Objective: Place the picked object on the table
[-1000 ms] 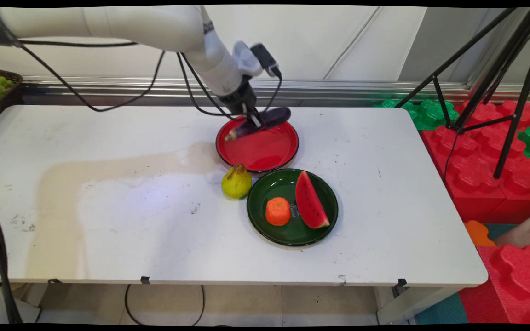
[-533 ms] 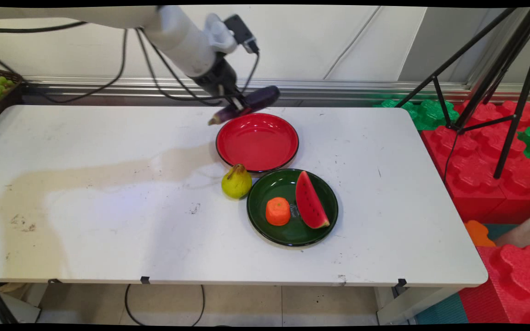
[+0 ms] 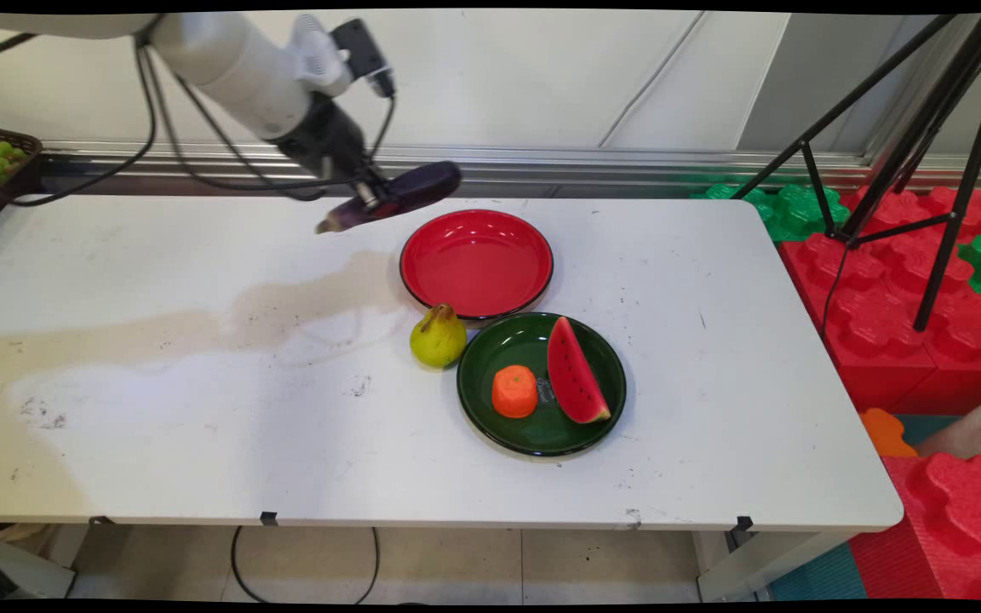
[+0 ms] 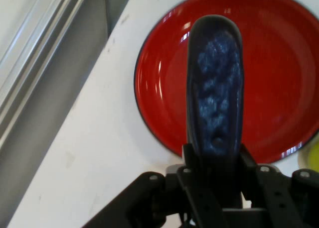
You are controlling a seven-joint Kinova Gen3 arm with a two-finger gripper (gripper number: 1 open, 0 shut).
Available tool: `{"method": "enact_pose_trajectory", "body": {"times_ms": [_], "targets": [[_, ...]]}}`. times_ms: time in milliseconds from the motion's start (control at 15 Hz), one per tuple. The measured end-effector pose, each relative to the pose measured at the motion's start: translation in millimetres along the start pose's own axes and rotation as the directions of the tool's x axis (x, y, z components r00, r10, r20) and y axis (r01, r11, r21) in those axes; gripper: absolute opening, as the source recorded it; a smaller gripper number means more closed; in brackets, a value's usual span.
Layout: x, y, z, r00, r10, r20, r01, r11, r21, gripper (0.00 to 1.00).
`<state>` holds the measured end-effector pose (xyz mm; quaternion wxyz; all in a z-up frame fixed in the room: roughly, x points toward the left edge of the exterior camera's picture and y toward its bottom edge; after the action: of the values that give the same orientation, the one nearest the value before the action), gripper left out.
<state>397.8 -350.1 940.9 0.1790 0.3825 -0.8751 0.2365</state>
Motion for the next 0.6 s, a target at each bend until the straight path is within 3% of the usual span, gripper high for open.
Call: {"method": "enact_pose_trajectory", "body": {"times_ms": [600], "targets": [[-58.9, 1.7, -15.8, 0.995, -0.001, 0.1, 0.001, 1.0, -0.004, 0.0]]}}
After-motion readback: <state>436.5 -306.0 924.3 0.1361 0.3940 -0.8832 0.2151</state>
